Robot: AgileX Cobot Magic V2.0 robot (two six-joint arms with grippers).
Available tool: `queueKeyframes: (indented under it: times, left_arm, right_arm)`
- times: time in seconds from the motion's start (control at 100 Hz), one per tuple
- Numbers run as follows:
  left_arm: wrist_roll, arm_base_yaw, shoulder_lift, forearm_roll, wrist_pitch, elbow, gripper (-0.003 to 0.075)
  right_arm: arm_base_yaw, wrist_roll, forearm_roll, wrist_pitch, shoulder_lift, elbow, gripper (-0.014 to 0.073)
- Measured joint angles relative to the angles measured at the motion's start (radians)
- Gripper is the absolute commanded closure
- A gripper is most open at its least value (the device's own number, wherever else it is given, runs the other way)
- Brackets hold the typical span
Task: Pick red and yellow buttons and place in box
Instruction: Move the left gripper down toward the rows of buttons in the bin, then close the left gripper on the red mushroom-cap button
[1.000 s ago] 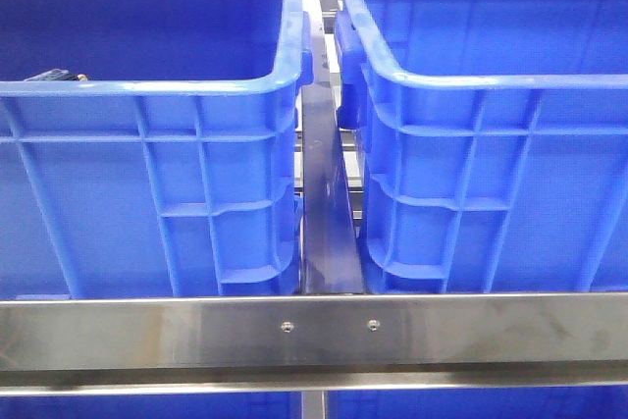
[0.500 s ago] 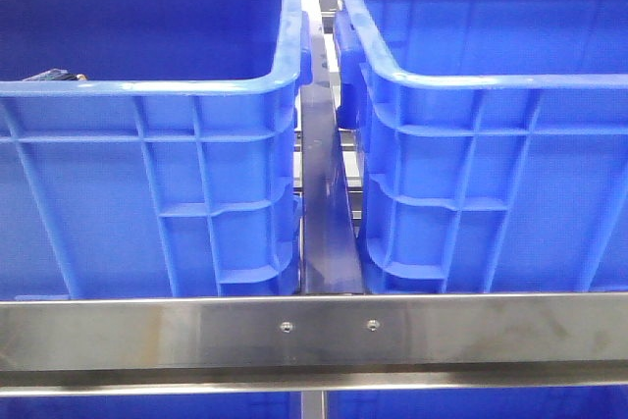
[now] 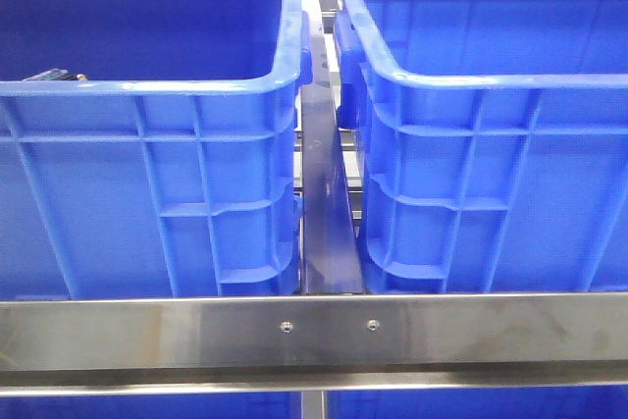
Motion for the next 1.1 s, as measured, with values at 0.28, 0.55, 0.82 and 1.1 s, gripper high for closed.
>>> queueKeyframes:
  times: [0.28, 0.55, 0.82, 1.1]
  left_arm:
    - [0.004, 0.0, 0.072, 0.0, 0.022, -0.019, 0.0548]
    - [0.045, 0.0, 0.072, -0.001, 0.022, -0.019, 0.0165]
    - [0.146, 0.0, 0.121, -0.011, 0.02, -0.05, 0.0164]
    - [0.481, 0.0, 0.404, -0.124, 0.167, -0.235, 0.0164]
  right_arm:
    - [0.0, 0.0, 0.0, 0.0, 0.0, 0.0, 0.066]
    - [0.0, 0.0, 0.0, 0.0, 0.0, 0.0, 0.066]
    - [0.0, 0.0, 0.0, 0.0, 0.0, 0.0, 0.066]
    - [0.0, 0.0, 0.0, 0.0, 0.0, 0.0, 0.066]
